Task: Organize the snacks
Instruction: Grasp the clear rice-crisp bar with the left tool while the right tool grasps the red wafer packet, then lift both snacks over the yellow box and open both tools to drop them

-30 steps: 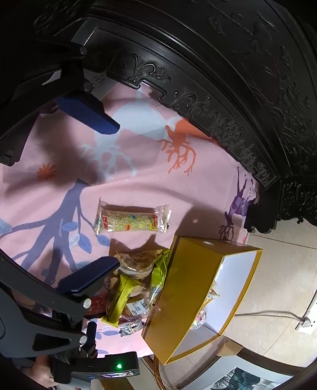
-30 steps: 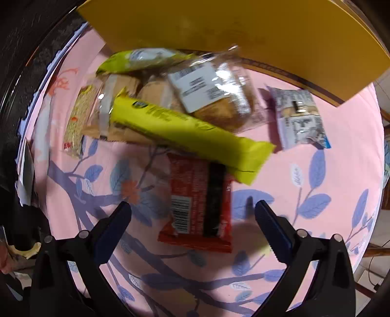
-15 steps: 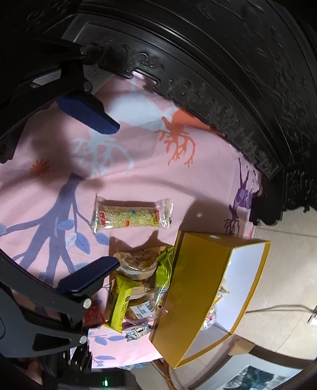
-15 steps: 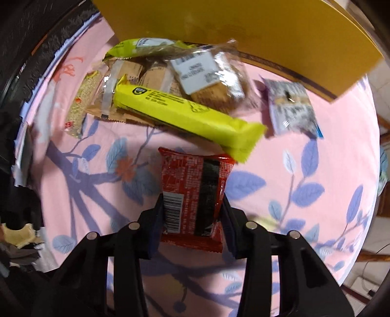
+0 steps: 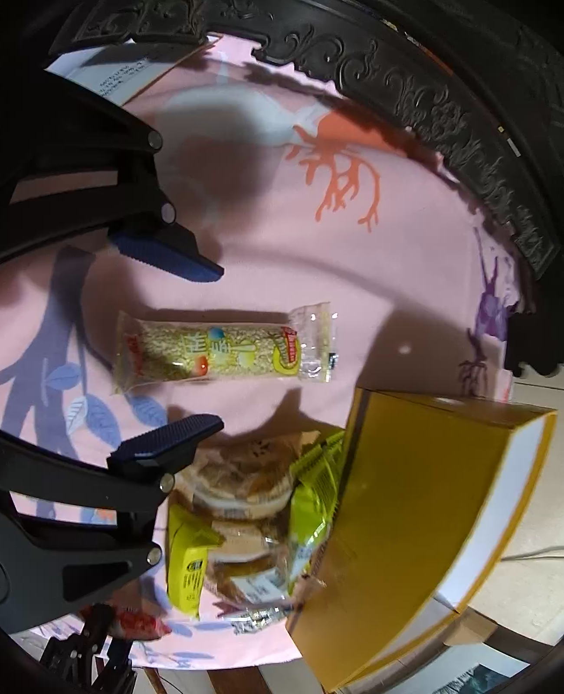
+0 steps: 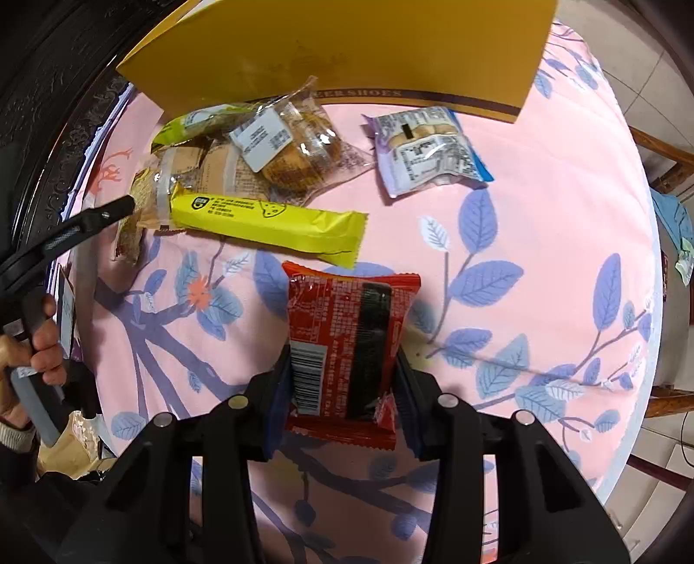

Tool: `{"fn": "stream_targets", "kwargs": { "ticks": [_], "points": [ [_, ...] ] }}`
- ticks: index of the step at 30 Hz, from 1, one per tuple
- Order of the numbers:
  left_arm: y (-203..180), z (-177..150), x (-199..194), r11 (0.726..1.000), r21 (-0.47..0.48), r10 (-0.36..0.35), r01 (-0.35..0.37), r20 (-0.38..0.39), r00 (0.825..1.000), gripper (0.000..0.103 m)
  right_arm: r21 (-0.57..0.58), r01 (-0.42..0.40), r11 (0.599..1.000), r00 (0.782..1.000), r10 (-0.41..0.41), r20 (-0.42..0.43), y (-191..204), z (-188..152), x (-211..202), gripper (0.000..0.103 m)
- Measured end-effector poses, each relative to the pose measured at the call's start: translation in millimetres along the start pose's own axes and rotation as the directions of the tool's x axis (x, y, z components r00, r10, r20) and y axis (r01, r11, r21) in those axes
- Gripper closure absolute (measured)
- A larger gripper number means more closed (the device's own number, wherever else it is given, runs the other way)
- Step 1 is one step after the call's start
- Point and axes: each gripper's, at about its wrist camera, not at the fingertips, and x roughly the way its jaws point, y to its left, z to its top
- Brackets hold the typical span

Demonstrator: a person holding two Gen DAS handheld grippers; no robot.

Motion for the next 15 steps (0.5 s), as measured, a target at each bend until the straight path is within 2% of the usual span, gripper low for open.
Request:
{"fn": "stream_targets", "kwargs": {
  "ticks": [3, 5, 6, 8, 15],
  "points": [
    [-4, 0, 10, 1.000, 0.018, 0.013, -0.013, -0.017, 1.000, 0.039, 0.011, 0.000, 1.000, 1.000, 0.000, 0.002, -1, 1, 0, 0.059],
    [-5, 0, 15, 1.000, 0.023, 0.013, -0.012, -0.036, 0.999, 0.052, 0.015, -0.001, 1.000, 1.000, 0.001, 0.002, 1, 2, 1, 0.059],
    [-5, -2, 19, 1.000, 0.028, 0.010, -0.008, -0.053, 0.999, 0.064, 0.016, -0.001, 1.000, 1.000, 0.001, 0.002, 1, 1, 1, 0.059],
    [-5, -3, 20, 0.999, 0.037, 0.024, -0.022, -0.050, 0.998, 0.073, 0.015, -0.001, 1.000, 1.000, 0.001, 0.003, -2, -2, -2, 0.059],
    [5, -22, 0, 0.999, -0.009, -0.046, 0.046, -0.030, 0.998, 0.073, 0.022, -0.004, 1.000, 1.000, 0.004, 0.011, -5, -2, -3, 0.059]
  ]
}}
